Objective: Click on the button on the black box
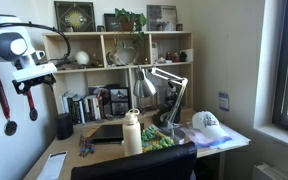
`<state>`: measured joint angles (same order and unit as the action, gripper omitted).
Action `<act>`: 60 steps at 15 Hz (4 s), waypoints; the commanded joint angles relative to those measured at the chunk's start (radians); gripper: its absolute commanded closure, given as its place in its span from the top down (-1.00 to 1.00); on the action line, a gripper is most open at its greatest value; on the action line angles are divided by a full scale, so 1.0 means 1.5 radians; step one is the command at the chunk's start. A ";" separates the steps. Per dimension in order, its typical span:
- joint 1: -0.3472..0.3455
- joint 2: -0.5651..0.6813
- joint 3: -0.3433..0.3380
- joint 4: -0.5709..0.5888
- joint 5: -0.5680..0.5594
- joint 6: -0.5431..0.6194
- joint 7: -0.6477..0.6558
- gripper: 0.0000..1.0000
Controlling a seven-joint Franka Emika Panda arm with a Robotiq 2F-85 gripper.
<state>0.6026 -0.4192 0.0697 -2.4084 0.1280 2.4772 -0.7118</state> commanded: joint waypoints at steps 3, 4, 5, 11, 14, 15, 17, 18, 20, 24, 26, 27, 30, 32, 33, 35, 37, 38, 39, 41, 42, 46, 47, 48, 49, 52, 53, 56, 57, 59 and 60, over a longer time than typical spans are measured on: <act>-0.012 -0.004 0.004 0.022 0.030 -0.030 -0.042 1.00; -0.013 -0.007 0.001 0.022 0.030 -0.033 -0.043 1.00; -0.013 -0.009 0.000 0.022 0.030 -0.035 -0.043 1.00; -0.001 0.112 0.007 0.098 0.043 0.007 -0.103 1.00; 0.005 0.214 0.007 0.176 0.129 0.017 -0.196 1.00; -0.008 0.248 0.016 0.205 0.157 0.012 -0.223 1.00; -0.037 0.317 0.040 0.263 0.215 0.004 -0.280 1.00; -0.056 0.350 0.058 0.293 0.226 -0.002 -0.294 1.00; -0.098 0.414 0.102 0.350 0.229 -0.007 -0.310 1.00; -0.150 0.518 0.174 0.447 0.184 -0.012 -0.295 0.44; -0.157 0.555 0.195 0.483 0.153 -0.014 -0.283 0.12; -0.157 0.569 0.201 0.498 0.131 -0.018 -0.274 -0.03; -0.153 0.603 0.208 0.531 0.077 -0.019 -0.251 -0.47; -0.150 0.618 0.208 0.546 0.044 -0.027 -0.230 -0.79; -0.149 0.625 0.208 0.551 0.029 -0.029 -0.221 -0.96; -0.145 0.640 0.206 0.561 0.001 -0.036 -0.203 -1.00; -0.144 0.654 0.208 0.570 -0.017 -0.041 -0.192 -1.00; -0.144 0.661 0.211 0.574 -0.023 -0.045 -0.188 -1.00; -0.145 0.670 0.215 0.580 -0.024 -0.047 -0.190 -1.00; -0.145 0.682 0.219 0.588 -0.027 -0.048 -0.187 -1.00; -0.144 0.686 0.220 0.592 -0.028 -0.051 -0.186 -1.00; -0.137 0.701 0.214 0.607 -0.048 -0.046 -0.177 -1.00; -0.136 0.705 0.212 0.611 -0.055 -0.043 -0.175 -1.00; -0.135 0.709 0.211 0.615 -0.061 -0.045 -0.173 -1.00; -0.135 0.712 0.211 0.619 -0.065 -0.047 -0.172 -1.00; -0.135 0.721 0.210 0.628 -0.079 -0.052 -0.161 -1.00; -0.135 0.725 0.210 0.630 -0.081 -0.052 -0.160 -1.00; -0.134 0.731 0.208 0.633 -0.088 -0.050 -0.158 -1.00; -0.134 0.732 0.207 0.634 -0.092 -0.048 -0.154 -1.00; -0.134 0.736 0.207 0.635 -0.097 -0.044 -0.145 -1.00; -0.133 0.737 0.205 0.636 -0.099 -0.043 -0.142 -1.00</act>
<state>0.3917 0.6732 0.3873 -1.4881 0.0109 2.4334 -0.9710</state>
